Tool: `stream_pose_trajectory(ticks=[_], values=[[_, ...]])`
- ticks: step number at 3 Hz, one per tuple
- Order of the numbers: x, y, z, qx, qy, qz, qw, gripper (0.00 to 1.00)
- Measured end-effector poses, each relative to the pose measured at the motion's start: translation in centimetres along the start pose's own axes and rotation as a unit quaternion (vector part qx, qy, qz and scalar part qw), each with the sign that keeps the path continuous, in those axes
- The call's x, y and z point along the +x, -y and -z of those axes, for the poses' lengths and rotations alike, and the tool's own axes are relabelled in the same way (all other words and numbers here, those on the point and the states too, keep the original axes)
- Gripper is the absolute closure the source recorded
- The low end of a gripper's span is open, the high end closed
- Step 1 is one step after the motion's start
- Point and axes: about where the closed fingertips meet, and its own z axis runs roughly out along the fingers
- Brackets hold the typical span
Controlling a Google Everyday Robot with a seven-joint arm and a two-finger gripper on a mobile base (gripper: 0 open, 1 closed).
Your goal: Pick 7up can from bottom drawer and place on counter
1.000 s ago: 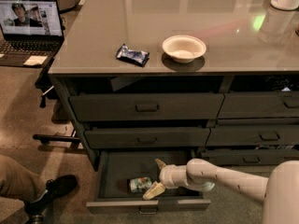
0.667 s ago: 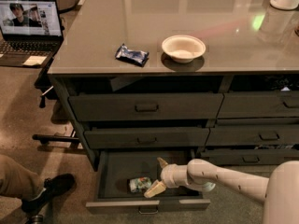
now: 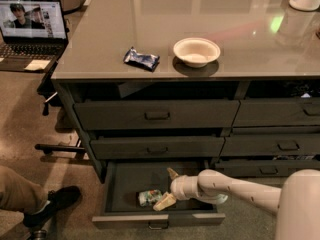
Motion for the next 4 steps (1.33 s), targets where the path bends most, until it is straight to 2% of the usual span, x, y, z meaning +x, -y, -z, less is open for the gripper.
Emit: stream_pose_trajectory(ticks=[1,2,3,4], values=[[0.9,2.0,-2.8,0.016,-0.006,0.025,0.9995,0.00],[2.4,4.1,-6.3,0.028,-0.004,0.057,0.9980,0.18],[4.2,5.6,-9.7,0.024,-0.002,0.079,0.9966,0.16],[6.1,6.4,-12.2,0.013,-0.001,0.087,0.9961,0.00]])
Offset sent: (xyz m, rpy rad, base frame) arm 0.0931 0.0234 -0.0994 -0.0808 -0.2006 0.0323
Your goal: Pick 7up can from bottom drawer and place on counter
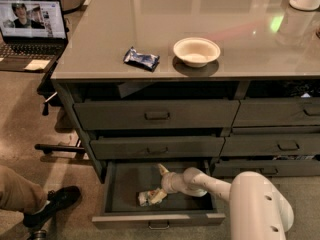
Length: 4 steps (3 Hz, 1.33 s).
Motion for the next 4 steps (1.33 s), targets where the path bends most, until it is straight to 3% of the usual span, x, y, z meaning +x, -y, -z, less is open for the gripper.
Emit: stream_pose_trajectory(ticks=[2,3,4], values=[[2.1,-0.3,-1.3,-0.013,-0.005,0.008,0.9999,0.00],[2.8,-1.4,-3.1,-0.036,0.004,0.003,0.9993,0.00],[3.1,-2.1,-4.2,-0.053,0.013,0.000,0.9985,0.18]])
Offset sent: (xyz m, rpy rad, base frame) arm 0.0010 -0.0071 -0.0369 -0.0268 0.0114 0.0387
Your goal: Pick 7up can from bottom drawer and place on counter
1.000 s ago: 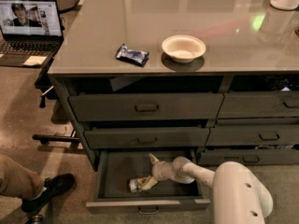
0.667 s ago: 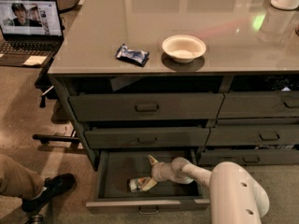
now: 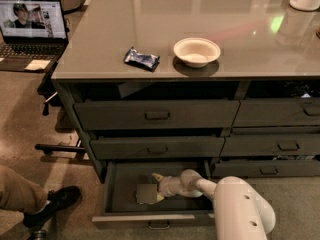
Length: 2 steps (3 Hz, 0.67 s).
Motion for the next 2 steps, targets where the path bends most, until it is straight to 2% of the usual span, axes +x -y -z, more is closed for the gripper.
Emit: stream_pose_trajectory(ticks=[2], values=[[-0.14,-0.11,0.91,0.010,0.024,0.000,0.9997,0.65]])
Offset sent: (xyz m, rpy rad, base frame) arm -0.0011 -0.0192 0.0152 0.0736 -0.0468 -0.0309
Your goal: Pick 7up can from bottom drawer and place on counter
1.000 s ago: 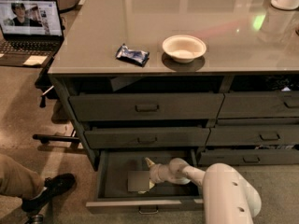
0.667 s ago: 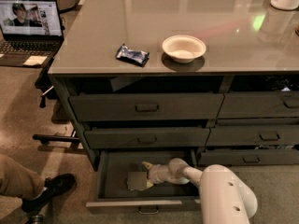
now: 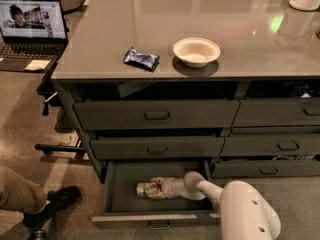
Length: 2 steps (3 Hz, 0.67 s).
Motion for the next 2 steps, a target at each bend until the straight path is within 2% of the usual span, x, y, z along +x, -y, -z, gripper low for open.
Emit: stream_pose_trajectory(ticks=[1,2], values=[[-0.4,0.1,0.9,0.003,0.010,0.002,0.9999,0.88],[-1.6,-0.2,3.2,-0.010,0.013,0.017,0.9997,1.00]])
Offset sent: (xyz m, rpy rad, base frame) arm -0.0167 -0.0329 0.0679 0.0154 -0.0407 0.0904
